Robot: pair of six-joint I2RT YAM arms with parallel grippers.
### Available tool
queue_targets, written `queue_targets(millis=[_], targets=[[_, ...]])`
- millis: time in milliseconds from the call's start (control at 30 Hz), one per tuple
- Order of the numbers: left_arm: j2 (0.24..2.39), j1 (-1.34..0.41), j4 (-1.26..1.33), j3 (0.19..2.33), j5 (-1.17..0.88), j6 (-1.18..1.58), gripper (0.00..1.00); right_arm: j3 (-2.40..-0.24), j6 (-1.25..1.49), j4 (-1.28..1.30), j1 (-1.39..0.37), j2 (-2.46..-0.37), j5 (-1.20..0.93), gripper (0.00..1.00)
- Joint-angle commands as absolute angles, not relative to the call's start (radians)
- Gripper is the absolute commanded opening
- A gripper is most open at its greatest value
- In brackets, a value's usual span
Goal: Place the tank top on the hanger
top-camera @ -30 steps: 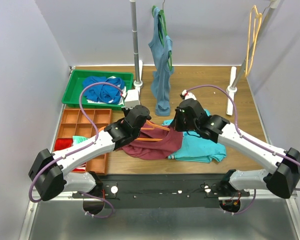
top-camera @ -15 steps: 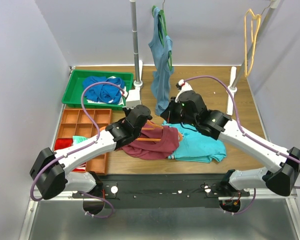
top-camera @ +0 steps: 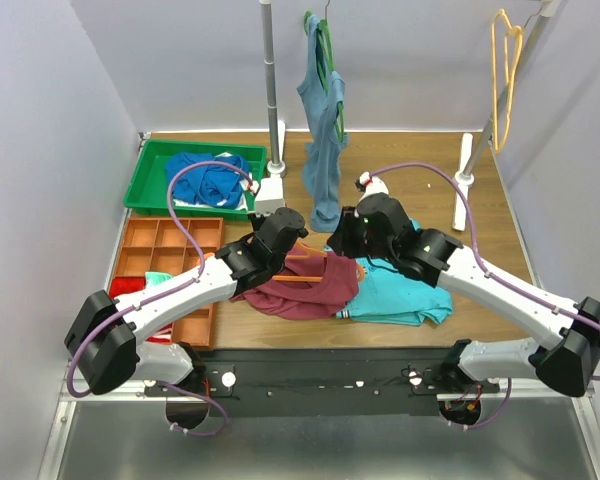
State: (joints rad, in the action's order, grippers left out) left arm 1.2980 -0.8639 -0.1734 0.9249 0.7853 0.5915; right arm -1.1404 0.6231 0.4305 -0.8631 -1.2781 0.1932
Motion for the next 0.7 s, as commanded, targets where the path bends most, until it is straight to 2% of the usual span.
queue_targets(millis=[0,267,500,667], targets=[[1.299,-0.857,-0.169,0.939,0.807,0.627,0.0,-1.062,0.623,0.541,-0.871,-1.243,0.241,0.41],[1.316,-0.859,-0.173,0.962,0.811,0.617,0.0,-0.974,0.649,0.587,-0.885,-1.146,0.27,0.43],[1.333,-0.858,-0.175,0.98,0.805,0.626,0.0,-1.002,0.676,0.551,-0.936,-1.21,0.285,0.44],[1.351,-0.859,-0.179,0.994,0.801,0.63,0.0,-1.046,0.712,0.522,-0.974,-1.304,0.379,0.44]])
